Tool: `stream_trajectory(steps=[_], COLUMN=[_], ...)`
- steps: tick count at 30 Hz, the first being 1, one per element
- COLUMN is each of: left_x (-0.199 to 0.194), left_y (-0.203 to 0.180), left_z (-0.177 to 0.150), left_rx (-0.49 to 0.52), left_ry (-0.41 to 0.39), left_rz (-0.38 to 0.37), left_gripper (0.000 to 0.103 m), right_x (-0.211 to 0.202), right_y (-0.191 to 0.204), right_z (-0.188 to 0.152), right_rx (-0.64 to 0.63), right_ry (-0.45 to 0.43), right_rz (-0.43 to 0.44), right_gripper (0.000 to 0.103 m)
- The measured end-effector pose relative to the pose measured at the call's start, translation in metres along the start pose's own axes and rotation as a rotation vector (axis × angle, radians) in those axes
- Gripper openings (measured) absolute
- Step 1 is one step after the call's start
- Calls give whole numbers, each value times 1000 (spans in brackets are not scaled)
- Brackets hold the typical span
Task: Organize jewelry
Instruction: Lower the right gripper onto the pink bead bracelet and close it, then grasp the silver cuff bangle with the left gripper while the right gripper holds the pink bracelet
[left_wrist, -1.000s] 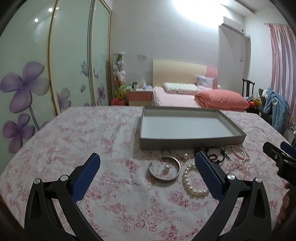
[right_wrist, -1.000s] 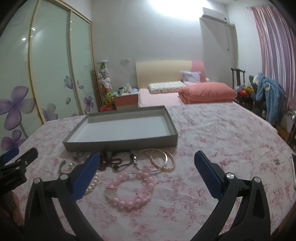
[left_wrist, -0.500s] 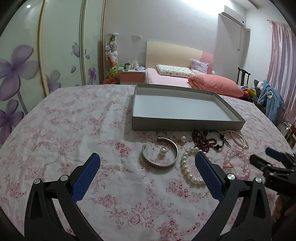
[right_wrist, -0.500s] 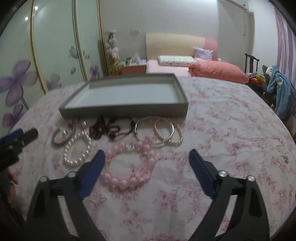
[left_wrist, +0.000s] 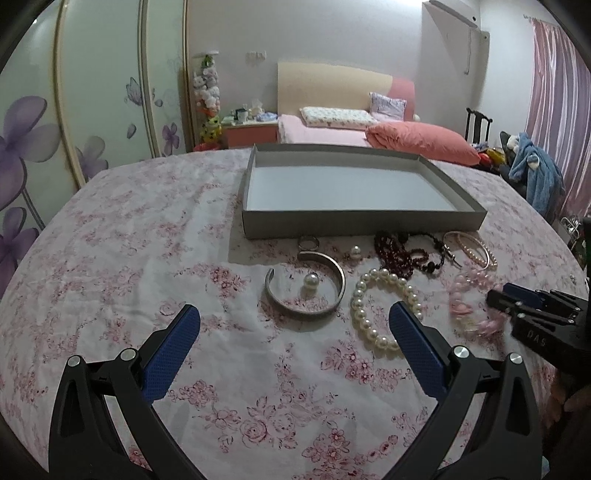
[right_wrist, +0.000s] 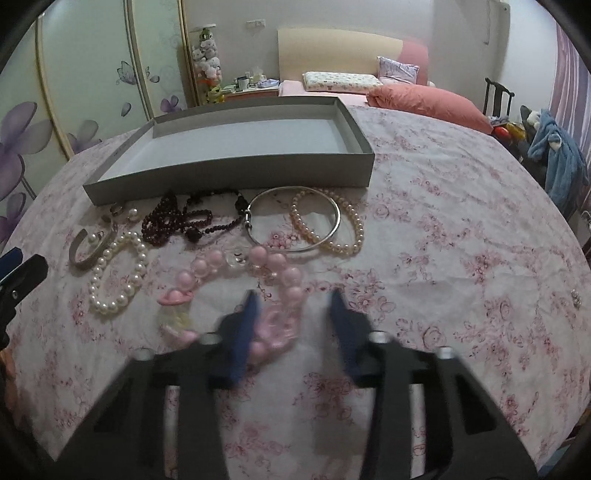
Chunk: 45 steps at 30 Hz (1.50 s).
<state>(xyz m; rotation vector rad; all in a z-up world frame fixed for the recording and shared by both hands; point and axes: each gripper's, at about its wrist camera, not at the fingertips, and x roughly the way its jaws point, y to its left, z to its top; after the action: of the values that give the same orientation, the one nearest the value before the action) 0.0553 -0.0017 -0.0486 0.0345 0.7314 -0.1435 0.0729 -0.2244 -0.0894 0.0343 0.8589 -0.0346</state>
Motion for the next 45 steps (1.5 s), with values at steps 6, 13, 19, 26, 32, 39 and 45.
stream_trajectory(steps=[6, 13, 19, 26, 32, 39, 45], left_x=[18, 52, 64, 75, 71, 73, 69], left_y=[2, 0, 2, -3, 2, 3, 4], left_z=[10, 14, 15, 28, 28, 28, 26], left_rx=[5, 5, -3, -13, -7, -6, -25], left_ry=[63, 191, 237, 228, 211, 200, 193], left_rz=[38, 51, 58, 63, 58, 56, 29], left_gripper=[101, 100, 92, 84, 68, 66, 65], right_x=[0, -1, 0, 1, 2, 3, -1], right_y=[-9, -9, -10, -10, -10, -10, -13], right_z=[2, 2, 3, 4, 5, 5, 5], right_rx=[20, 23, 21, 22, 26, 32, 56], right_ry=[2, -1, -1, 3, 3, 3, -16], right_rz=[-9, 3, 9, 15, 22, 30, 71], right_gripper=[24, 24, 24, 24, 24, 24, 24])
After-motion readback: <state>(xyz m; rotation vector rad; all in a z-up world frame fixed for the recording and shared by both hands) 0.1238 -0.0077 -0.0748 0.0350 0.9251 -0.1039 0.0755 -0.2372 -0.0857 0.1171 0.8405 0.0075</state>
